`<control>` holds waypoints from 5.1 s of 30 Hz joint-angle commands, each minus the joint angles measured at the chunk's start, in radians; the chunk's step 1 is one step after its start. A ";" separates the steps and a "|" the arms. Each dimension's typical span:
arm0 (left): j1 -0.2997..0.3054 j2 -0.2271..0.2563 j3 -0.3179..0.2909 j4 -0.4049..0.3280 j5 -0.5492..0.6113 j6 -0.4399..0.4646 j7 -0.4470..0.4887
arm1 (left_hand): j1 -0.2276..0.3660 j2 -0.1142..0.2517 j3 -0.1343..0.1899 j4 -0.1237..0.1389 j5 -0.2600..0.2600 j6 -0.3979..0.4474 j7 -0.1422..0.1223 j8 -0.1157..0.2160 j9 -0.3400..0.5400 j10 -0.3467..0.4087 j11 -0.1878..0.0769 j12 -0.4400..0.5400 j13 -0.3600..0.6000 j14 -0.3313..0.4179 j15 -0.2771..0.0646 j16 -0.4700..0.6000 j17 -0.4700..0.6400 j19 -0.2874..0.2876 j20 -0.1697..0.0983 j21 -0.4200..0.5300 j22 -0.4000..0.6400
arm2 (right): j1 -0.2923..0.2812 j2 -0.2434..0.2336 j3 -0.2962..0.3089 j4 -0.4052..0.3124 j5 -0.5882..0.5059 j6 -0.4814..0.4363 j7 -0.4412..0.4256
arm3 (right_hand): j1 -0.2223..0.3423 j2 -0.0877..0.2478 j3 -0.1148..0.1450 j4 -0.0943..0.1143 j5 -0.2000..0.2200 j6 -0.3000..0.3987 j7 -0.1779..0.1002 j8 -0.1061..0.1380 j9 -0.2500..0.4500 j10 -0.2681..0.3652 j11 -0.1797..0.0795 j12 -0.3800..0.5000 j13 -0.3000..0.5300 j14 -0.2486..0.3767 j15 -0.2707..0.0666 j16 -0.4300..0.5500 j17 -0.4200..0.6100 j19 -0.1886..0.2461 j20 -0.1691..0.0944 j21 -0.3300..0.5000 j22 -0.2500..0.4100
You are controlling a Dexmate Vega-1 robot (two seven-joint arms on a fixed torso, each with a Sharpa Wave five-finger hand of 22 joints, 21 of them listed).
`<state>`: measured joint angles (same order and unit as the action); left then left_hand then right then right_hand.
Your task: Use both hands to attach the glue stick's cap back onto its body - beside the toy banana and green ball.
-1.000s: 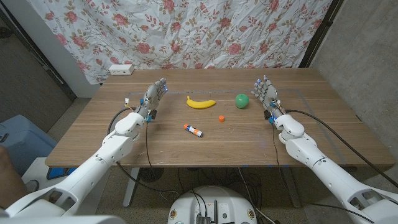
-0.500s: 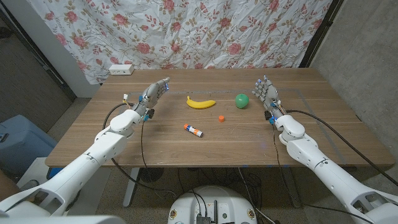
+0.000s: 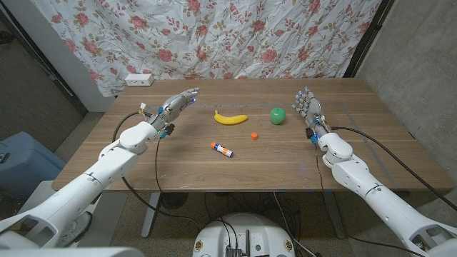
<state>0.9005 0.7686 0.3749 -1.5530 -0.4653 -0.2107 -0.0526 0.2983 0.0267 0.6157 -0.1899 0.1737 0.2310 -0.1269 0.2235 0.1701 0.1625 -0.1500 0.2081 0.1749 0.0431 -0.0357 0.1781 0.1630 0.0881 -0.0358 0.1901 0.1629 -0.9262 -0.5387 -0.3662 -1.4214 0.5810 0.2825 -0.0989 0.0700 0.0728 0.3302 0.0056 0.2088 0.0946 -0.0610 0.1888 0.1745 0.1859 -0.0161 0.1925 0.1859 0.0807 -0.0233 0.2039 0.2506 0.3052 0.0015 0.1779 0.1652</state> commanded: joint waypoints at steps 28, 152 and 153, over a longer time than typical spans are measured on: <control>0.040 0.271 0.025 -0.391 0.347 0.261 0.004 | 0.196 -0.087 0.004 -0.002 0.004 0.101 -0.032 0.017 0.005 0.097 -0.044 -0.007 0.001 0.068 -0.103 0.000 0.003 0.067 -0.080 -0.004 0.002 | 0.018 -0.015 0.008 0.042 -0.004 0.012 0.028 | -0.003 0.014 0.014 -0.002 0.003 0.021 0.001 0.005 0.003 0.016 0.000 0.005 0.002 0.006 -0.007 0.002 -0.007 -0.012 -0.008 0.005 0.002; 0.022 0.049 0.326 -0.557 1.645 0.508 -0.438 | 0.481 -0.150 -0.078 0.017 0.011 0.144 -0.089 0.006 0.012 0.286 -0.064 -0.005 0.005 0.100 -0.083 0.012 0.004 0.040 -0.037 -0.002 0.003 | 0.001 0.004 0.032 0.095 0.005 0.046 -0.013 | -0.005 0.030 0.020 -0.020 -0.002 0.042 -0.025 0.004 0.003 0.026 0.000 0.003 0.003 -0.002 0.010 0.012 -0.015 -0.023 -0.002 0.008 0.002; 0.024 0.050 0.324 -0.557 1.639 0.506 -0.432 | 0.485 -0.146 -0.079 0.017 0.011 0.148 -0.090 0.006 0.012 0.295 -0.064 -0.004 0.005 0.106 -0.082 0.013 0.004 0.043 -0.037 -0.002 0.003 | -0.001 0.004 0.032 0.093 0.006 0.046 -0.014 | -0.005 0.031 0.020 -0.020 -0.002 0.043 -0.025 0.004 0.003 0.026 0.001 0.003 0.003 -0.002 0.010 0.012 -0.015 -0.023 -0.002 0.008 0.002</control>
<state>0.9242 0.8172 0.7013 -2.1398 1.2069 0.3299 -0.5316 0.7681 -0.1190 0.5409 -0.1703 0.1777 0.3638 -0.2154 0.2210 0.1794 0.4400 -0.2120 0.1965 0.1743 0.1326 -0.0394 0.1851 0.1650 0.1185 -0.0412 0.1821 0.1629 -0.9216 -0.5369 -0.3340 -1.3259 0.5895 0.3302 -0.1036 0.0661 0.0872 0.3493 -0.0114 0.2088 0.1339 -0.0826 0.1887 0.1742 0.2038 -0.0124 0.1925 0.1864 0.0751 -0.0177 0.2080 0.2322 0.2835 0.0019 0.1814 0.1649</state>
